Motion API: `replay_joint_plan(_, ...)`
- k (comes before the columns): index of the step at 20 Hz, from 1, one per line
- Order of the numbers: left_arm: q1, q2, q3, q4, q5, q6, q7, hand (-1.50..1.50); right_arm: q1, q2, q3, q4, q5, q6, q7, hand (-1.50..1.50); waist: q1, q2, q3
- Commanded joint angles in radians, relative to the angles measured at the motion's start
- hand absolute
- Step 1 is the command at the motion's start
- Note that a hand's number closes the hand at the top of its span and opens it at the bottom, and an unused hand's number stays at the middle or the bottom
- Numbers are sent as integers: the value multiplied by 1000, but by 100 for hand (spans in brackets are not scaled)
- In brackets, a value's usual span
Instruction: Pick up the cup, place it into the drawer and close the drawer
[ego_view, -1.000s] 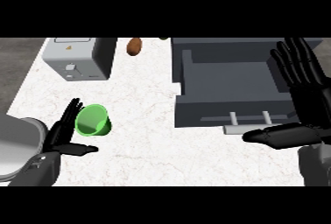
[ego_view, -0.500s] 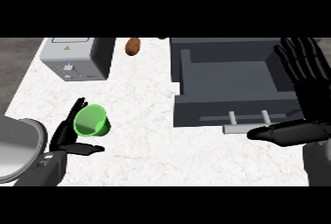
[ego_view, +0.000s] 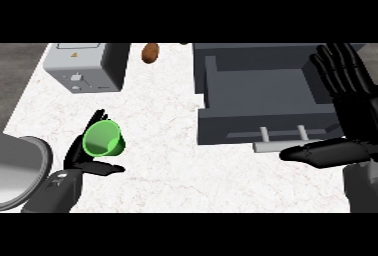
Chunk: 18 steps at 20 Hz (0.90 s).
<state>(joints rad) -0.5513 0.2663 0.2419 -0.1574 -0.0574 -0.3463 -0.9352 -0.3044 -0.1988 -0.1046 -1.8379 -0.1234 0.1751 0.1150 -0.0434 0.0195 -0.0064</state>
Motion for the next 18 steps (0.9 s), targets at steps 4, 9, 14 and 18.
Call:
replay_joint_plan(4,12,-37,-14,-53,-7,-115,-168,150,-6,-16,-18,4,-16,12,8,-150,1,-1,0)
replay_joint_plan(9,-7,-60,3,-105,-22,196,-232,150,-12,-9,2,5,1,9,10,-150,3,-1,0)
replay_joint_plan(14,39,-73,121,-106,66,394,-250,150,9,-13,-28,30,-4,10,-22,-150,23,-6,3)
replay_joint_plan(18,20,-112,177,-131,133,283,-295,150,46,-21,-35,-25,-30,28,-8,-150,17,-11,3)
